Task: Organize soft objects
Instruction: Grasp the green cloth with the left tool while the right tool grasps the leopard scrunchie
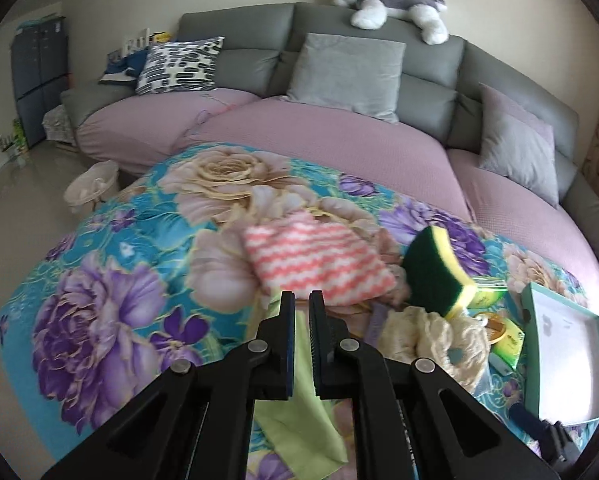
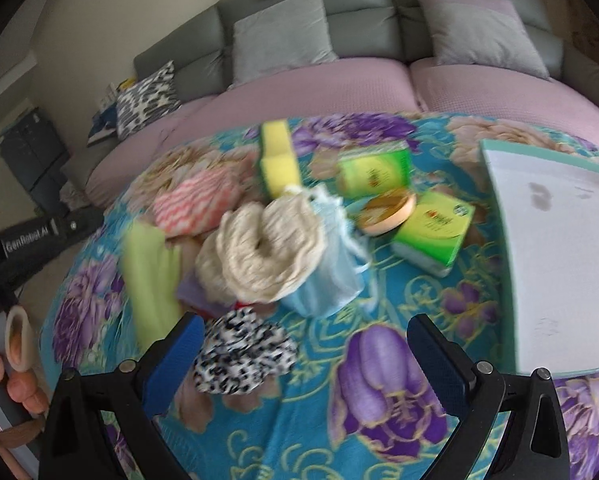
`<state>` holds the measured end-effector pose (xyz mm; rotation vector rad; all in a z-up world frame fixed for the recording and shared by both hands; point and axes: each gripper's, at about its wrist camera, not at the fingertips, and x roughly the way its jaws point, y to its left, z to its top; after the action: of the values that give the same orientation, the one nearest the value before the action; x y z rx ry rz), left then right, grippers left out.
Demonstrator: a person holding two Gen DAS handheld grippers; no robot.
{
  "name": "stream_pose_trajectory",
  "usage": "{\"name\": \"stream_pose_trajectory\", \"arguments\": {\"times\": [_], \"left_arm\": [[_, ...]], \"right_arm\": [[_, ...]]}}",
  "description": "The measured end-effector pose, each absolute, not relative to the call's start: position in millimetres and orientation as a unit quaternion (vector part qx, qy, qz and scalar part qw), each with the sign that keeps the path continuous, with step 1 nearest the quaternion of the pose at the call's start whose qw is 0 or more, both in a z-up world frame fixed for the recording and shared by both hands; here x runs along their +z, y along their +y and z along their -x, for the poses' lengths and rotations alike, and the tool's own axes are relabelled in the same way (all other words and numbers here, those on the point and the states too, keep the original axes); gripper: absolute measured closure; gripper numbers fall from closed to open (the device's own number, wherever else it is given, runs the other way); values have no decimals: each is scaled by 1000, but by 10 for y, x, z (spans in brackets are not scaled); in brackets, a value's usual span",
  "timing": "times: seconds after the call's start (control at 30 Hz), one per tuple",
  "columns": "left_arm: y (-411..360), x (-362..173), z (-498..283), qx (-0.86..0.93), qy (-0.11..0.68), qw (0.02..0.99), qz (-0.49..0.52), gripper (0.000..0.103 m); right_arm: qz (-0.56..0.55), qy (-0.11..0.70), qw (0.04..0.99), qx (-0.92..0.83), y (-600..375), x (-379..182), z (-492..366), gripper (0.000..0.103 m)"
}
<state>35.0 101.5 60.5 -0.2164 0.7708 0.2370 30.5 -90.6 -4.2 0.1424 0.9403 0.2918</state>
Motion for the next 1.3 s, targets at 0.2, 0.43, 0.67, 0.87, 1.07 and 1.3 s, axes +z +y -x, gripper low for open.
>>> {"name": "stream_pose_trajectory", "arguments": {"times": [0.2,0.43,0.67,0.87,1.07,1.3], "left_arm": [[1127,377,-395,132,416,894,102,96],[1204,88,-465,127,461,870,124,96],[1176,-127,-521,128,498,849,119,56],[1092,-262,-565,130,530,833,90,44],[981,-394,-586,140,556,819,43,33],[1031,-452,-594,155,558,814,41,15]], "right_arm": [[-37,476,864,161,-625,-214,-287,7],[-27,493,854,163,-503,-382,-326,15],[-39,492,853,169,-496,-432,-365,32],[-45,492,852,173,-516,-440,-366,42],[-47,494,851,174,-518,-446,-374,43],[-50,494,851,174,-534,-447,-366,43]]}}
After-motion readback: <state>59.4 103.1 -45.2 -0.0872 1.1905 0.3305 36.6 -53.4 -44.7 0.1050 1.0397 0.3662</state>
